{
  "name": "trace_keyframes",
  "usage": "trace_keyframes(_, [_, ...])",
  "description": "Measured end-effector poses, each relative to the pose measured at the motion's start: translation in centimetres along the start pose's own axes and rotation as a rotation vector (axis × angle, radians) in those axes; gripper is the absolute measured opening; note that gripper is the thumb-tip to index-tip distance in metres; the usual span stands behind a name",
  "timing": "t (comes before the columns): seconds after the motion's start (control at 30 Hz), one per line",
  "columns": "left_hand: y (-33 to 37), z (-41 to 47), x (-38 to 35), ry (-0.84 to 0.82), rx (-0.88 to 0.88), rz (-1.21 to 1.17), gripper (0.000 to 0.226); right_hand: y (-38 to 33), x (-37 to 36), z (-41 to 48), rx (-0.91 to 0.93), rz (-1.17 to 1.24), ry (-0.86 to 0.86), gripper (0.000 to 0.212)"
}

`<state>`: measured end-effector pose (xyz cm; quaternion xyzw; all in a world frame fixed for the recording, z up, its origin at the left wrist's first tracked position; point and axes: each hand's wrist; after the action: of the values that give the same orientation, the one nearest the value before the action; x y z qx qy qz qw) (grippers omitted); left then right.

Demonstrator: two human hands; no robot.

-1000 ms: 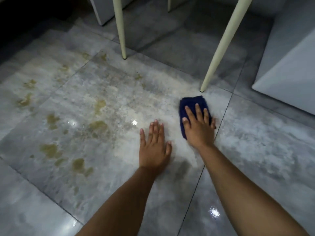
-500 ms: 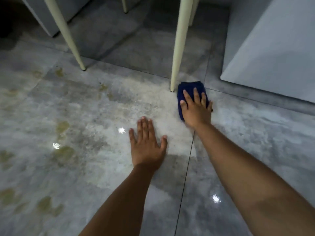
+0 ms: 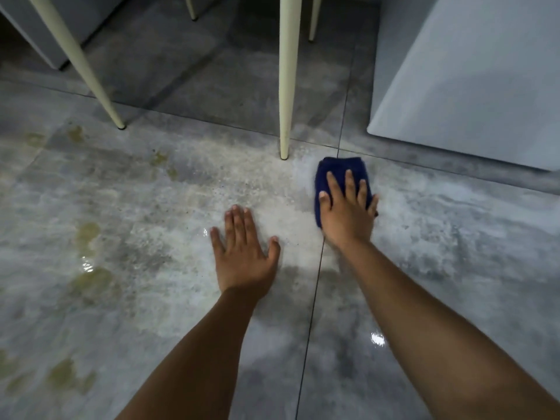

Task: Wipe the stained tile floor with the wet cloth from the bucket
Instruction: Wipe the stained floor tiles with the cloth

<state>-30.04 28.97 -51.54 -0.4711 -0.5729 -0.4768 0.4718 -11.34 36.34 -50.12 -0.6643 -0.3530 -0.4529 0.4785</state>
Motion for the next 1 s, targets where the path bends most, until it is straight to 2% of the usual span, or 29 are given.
trace_keyframes(0.1, [-0.4, 1.3, 0.4, 0.017, -0.013, 0.005, 0.077, 2.5, 0.5, -0.3, -0.17, 0.066, 0.044, 0.053])
trace_keyframes(0.2, [-0.8, 1.0, 0.3, -0.013, -0.014, 0.027, 0.076, 2.8, -1.3, -7.2, -0.284, 0.112, 0.093, 0.053])
trace_keyframes(0.27, [-0.5, 0.2, 0.0, -0.041, -0.013, 0.038, 0.076, 1.4, -2.8, -12.6, -0.224, 0.099, 0.108, 0.052])
trace_keyframes(0.33, [-0.6, -0.4, -0.1, -0.068, -0.01, 0.04, 0.074, -0.6, -3.8, -15.0, -0.077, 0.085, 0.051, 0.053])
trace_keyframes(0.43, [-1.4, -0.9, 0.2, -0.087, -0.075, -0.011, 0.069, -1.1, -2.9, -11.4, 0.068, 0.046, -0.06, 0.053])
trace_keyframes(0.53, [-2.3, -2.6, 0.1, -0.021, -0.197, 0.009, 0.064, 3.0, -0.7, -8.4, -0.07, 0.059, -0.01, 0.053])
trace_keyframes(0.6, [-3.1, -4.5, 0.0, 0.006, -0.252, 0.058, 0.063, 5.1, -0.8, -11.1, -0.226, 0.122, 0.044, 0.053])
trace_keyframes(0.67, [-3.5, -6.4, 0.0, 0.016, -0.255, 0.043, 0.062, 4.6, -1.8, -16.5, -0.3, 0.14, 0.1, 0.053])
trace_keyframes(0.77, [-2.7, -9.0, -0.5, -0.032, -0.215, 0.0, 0.061, 2.0, -3.2, -22.8, -0.193, 0.095, 0.085, 0.052])
trace_keyframes(0.9, [-2.6, -8.6, -0.6, -0.007, -0.198, -0.035, 0.06, 2.0, -1.7, -18.8, -0.059, 0.069, 0.004, 0.052])
trace_keyframes(1.0, [-3.7, -9.1, -0.8, -0.018, -0.166, -0.057, 0.06, 5.0, -0.9, -18.5, -0.166, 0.052, -0.017, 0.053])
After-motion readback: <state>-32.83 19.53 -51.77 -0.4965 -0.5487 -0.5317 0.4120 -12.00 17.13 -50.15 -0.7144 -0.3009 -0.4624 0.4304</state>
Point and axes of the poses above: each hand's wrist, its own z-axis towards the middle knuckle, its own x-axis out of the back of the hand, y = z × x, and after that the axes turned 6 degrees about z, right-handed
